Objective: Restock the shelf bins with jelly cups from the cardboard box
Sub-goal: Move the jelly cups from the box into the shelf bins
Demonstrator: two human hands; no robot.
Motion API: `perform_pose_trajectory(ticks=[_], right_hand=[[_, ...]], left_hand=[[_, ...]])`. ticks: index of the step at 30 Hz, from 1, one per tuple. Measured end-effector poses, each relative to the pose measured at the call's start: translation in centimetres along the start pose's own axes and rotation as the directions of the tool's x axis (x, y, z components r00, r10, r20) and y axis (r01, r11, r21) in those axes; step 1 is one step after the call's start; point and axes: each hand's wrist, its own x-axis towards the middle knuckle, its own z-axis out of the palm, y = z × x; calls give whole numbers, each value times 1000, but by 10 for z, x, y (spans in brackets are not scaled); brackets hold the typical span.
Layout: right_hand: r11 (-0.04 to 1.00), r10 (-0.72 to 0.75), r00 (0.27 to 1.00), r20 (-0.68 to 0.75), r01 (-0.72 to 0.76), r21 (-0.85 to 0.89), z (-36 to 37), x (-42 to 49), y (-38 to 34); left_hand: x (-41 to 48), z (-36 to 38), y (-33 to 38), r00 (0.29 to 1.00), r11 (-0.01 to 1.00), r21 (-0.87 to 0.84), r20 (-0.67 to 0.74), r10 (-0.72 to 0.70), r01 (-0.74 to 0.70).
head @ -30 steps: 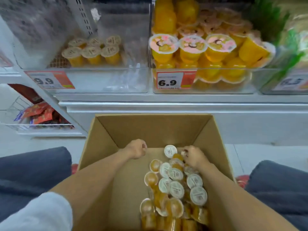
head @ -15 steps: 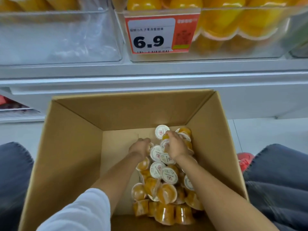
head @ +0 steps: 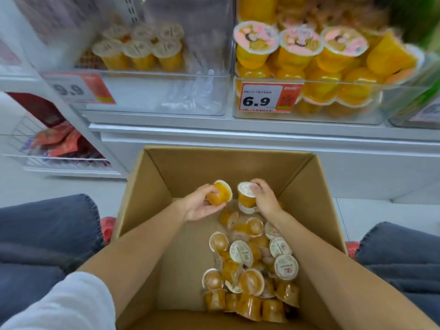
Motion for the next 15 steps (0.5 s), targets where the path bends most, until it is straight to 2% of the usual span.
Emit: perform_pose_trajectory(ticks=[3,5,7,9,11,15], right_hand=[[989,-84,992,99,71,129,5,-25,-47],[981,-151,979,136,131,144,5,-46,-83],[970,-230,961,152,215,110,4,-64,-116],[947,-321,936,146,316,61,5,-76,-147],[910,-411,907,91,414,-8,9,-86,-179],[836,-547,837,-15,545,-60,20,-99,-245]], left_hand=[[-46,11,29,987,998,5,148,59,-60],[-75,18,47,970,964,173,174,172,-202],[-107,23,65,946,833,450,126,299,-323],[-136,24,84,879,644,645,93,467,-411],[-163,25,104,785,501,720,96,612,-479],[-208,34,151,623,275,770,197,757,-576]])
